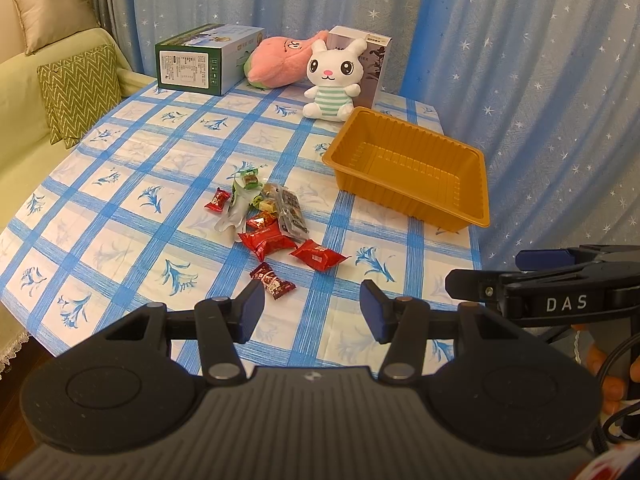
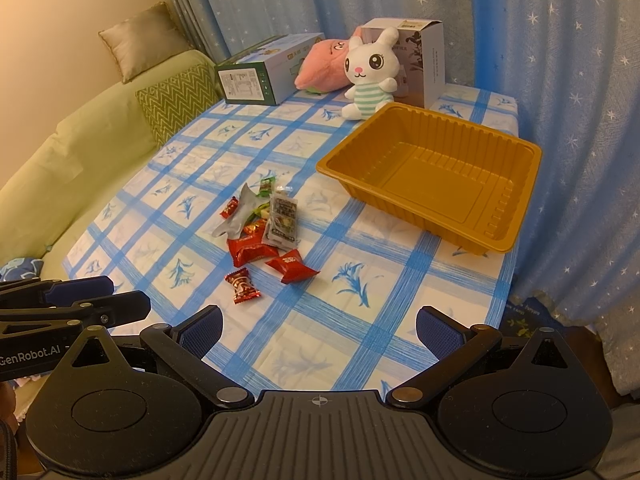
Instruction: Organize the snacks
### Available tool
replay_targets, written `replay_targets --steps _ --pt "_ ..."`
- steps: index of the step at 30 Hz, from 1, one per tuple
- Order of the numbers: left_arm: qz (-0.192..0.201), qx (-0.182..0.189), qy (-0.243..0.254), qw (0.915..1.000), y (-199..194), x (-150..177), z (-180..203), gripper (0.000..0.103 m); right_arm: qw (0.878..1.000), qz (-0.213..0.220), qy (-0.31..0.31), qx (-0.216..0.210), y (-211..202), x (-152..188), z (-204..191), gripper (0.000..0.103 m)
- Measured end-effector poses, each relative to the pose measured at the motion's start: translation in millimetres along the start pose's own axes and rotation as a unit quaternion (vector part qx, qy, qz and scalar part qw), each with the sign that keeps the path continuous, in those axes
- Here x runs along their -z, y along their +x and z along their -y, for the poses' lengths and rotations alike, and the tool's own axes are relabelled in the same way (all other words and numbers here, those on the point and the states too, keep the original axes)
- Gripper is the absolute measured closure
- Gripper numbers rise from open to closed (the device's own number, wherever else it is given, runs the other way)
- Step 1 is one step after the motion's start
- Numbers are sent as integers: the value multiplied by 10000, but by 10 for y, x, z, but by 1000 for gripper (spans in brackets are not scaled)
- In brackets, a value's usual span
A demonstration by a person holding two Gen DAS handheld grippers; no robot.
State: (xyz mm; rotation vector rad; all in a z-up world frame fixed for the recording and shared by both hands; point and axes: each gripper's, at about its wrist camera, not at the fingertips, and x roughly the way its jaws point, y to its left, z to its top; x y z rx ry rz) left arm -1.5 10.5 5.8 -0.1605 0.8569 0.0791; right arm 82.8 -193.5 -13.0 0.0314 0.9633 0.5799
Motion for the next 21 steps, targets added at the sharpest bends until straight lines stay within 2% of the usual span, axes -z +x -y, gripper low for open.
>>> replay_targets --steps 21 --pt "1 -10 -14 10000 12 -7 12 53 10000 -10 -5 -21 46 -3 -14 0"
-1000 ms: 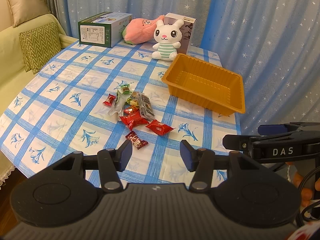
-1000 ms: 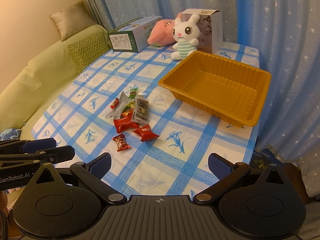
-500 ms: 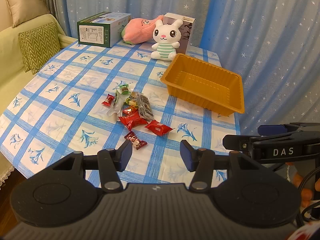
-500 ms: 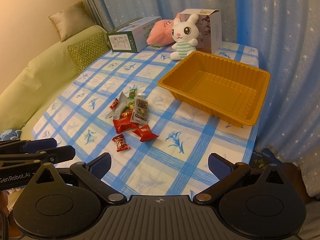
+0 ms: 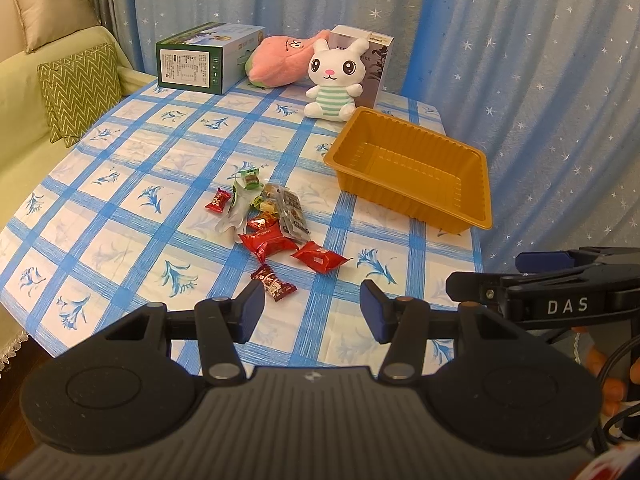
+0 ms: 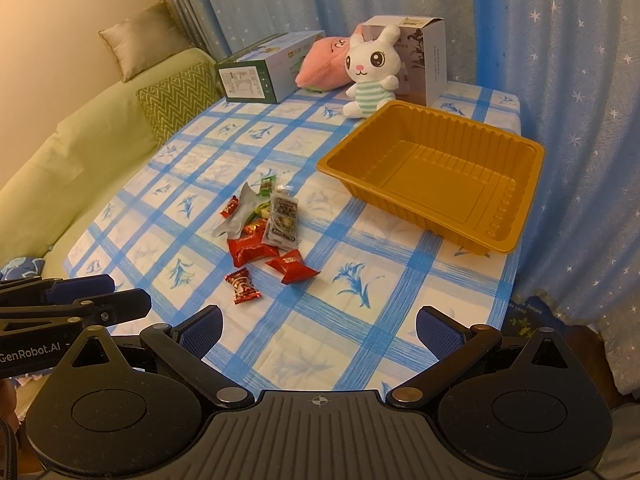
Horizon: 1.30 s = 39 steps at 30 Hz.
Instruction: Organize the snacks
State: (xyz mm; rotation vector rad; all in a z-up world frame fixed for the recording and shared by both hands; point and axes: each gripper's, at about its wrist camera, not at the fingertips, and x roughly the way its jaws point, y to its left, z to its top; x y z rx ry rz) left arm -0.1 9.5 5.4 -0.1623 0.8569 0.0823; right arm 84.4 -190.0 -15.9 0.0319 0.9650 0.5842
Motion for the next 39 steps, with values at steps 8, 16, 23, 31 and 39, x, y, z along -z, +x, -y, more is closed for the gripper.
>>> replay_targets --steps 8,16,23,31,39 --pt "-5 -65 -39 10000 90 -62 -89 53 9998 35 71 -157 110 -18 35 0" --pt "7 -180 -67 9998 302 -125 -233 53 9986 175 -75 -495 269 -52 126 0" --pt "-4 -290 -81 9995 530 -151 -379 53 9968 204 -278 -722 570 -128 153 13" --pt "-84 -405 -131 9991 750 -153 -546 53 9938 174 -705 -839 968 -223 123 25" --pt "-237 -519 -189 9982 945 -147 -735 53 9885 -17 -1117 -1018 1389 -297 0 42"
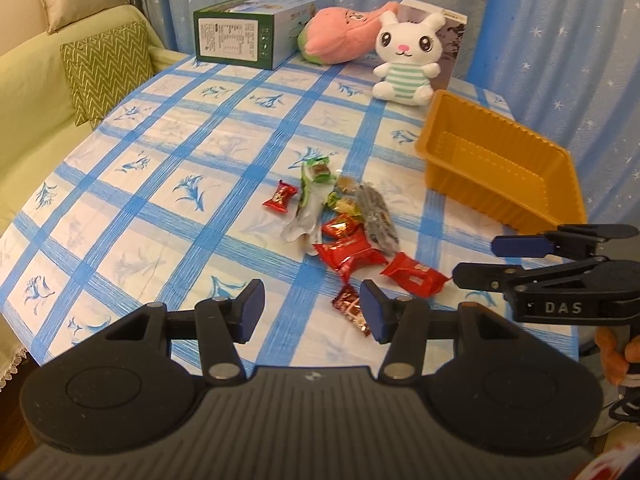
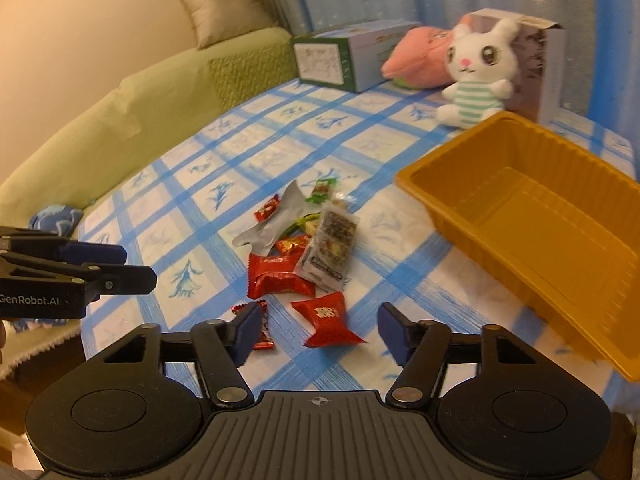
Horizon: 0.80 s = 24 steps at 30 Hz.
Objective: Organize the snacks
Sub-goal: 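Grasp the red candy packet with the right gripper while the left gripper approaches the green candy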
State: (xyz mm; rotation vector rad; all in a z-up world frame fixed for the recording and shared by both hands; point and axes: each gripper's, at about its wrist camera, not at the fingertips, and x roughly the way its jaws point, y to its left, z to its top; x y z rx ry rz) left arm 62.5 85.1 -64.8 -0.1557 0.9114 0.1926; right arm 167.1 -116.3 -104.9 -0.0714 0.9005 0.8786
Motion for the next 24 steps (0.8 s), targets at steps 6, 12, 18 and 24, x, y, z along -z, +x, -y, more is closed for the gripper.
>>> replay_targets --steps 6,12,18,24 --pt "-82 -46 -9 10000 95 -18 -98 53 9990 -311 -313 43 330 -27 -35 53" --pt "-140 8 32 9999 178 -44 -166 54 9972 -547 -483 178 547 -11 -52 55" --pt "-212 78 103 9997 270 -83 -211 54 9959 -666 -538 301 709 -8 -62 56" --pt "-337 235 187 9990 393 -97 -210 56 9955 -764 -429 370 823 12 -38 66"
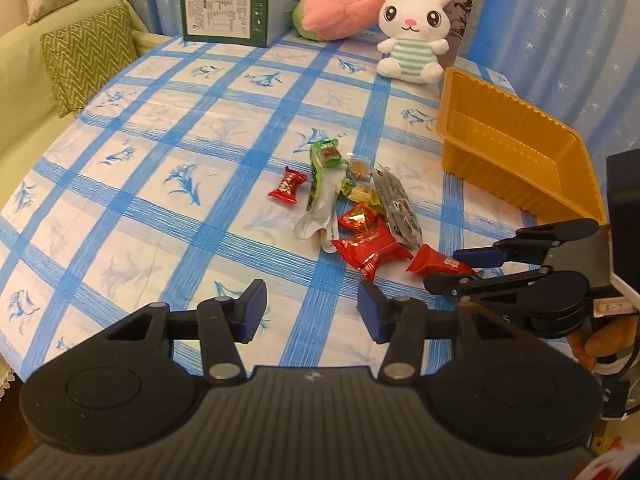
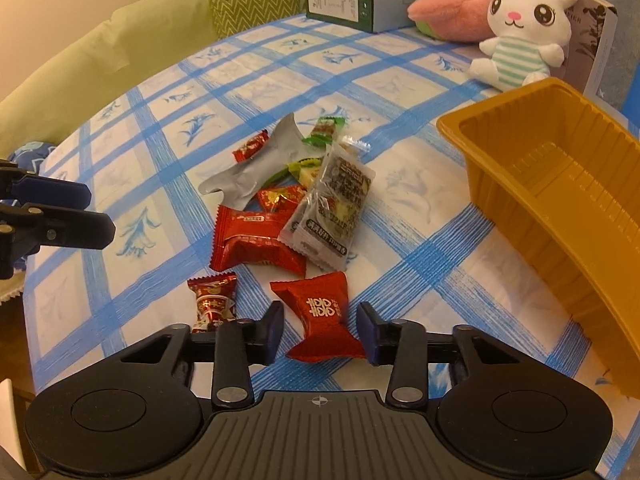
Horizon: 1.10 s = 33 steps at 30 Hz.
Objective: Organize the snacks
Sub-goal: 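Grasp the red candy packet with the right gripper while the left gripper approaches the green candy, then lift the red packet with the right gripper while the left gripper grasps the green-wrapped candy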
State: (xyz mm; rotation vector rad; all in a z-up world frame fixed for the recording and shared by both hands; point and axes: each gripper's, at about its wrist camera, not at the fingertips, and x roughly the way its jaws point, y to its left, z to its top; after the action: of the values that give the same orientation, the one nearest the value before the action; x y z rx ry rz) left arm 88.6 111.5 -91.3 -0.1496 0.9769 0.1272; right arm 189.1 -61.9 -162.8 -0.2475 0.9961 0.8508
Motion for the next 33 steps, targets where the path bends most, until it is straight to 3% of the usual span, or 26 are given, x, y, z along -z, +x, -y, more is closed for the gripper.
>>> replay_targets --steps 7,19,33 --pt "-91 163 117 9998 113 -31 11 58 9998 75 155 42 -19 35 20 78" --pt "-60 496 579 9971 359 -228 5 74 9918 604 1014 501 -380 69 209 78" --pt "270 856 1013 9908 847 -932 112 86 9642 1273 1943 1279 -877 4 578 78"
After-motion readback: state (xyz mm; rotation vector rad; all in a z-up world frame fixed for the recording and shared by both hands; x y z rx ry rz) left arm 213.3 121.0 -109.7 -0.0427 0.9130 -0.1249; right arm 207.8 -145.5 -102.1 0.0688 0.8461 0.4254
